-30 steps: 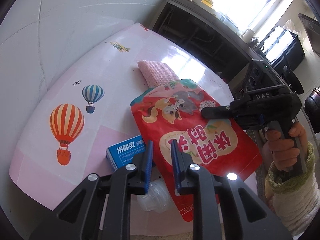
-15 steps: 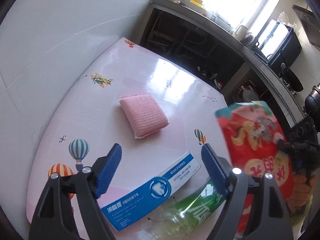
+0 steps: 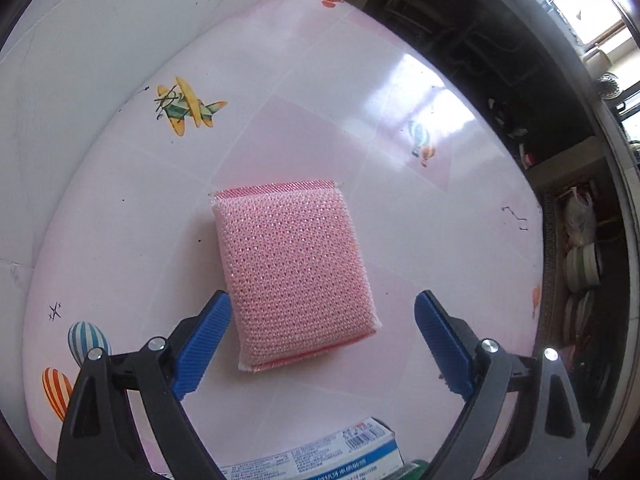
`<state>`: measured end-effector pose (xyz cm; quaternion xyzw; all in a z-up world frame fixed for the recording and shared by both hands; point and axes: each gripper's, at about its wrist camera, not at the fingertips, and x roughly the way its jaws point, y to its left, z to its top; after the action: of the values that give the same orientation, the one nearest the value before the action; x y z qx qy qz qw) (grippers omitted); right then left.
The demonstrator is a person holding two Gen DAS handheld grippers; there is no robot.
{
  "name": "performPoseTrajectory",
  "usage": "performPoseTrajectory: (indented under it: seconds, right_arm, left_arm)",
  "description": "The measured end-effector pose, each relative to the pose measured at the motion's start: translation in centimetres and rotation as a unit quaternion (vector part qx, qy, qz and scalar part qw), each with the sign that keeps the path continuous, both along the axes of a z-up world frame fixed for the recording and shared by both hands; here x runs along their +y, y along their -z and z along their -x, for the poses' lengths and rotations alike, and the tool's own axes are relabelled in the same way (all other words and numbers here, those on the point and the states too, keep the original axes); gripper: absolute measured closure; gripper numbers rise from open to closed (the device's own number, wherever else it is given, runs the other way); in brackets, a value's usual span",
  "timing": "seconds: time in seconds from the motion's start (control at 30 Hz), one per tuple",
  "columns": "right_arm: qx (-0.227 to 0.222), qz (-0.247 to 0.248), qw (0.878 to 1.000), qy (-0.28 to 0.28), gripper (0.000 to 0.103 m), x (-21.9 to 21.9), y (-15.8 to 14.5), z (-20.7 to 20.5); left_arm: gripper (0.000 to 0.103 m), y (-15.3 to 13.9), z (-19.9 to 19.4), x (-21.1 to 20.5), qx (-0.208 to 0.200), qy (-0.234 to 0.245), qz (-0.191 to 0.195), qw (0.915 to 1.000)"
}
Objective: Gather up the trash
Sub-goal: 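Grasp the pink sponge with the left gripper while the right holds the bag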
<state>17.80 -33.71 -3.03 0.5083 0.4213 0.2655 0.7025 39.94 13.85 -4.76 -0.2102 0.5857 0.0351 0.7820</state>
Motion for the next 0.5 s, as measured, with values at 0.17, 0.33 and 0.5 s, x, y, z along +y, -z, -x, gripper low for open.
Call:
performPoseTrajectory:
  seconds: [0.17, 0.33, 0.5]
  right_arm:
    - [0.011, -0.01, 1.0, 0.022, 0.096, -0.9, 1.4, 1.6]
    - [0.021, -0.019, 0.999, 0.023, 0.097, -1.5, 1.1, 1.7]
    - [0.024, -0.032, 0.999, 0.02, 0.097, -2.1, 0.9, 2.8]
  left_arm:
    - [0.012, 1.6, -1.5, -1.1, 0.021, -0.012, -0.044, 0.9987]
    - [0.012, 2.9, -1.6, -1.9, 0.029, 0.007, -0.067, 0.9973]
    - [0.013, 3.0, -1.0, -1.5, 0.019, 0.042, -0.089, 0.995]
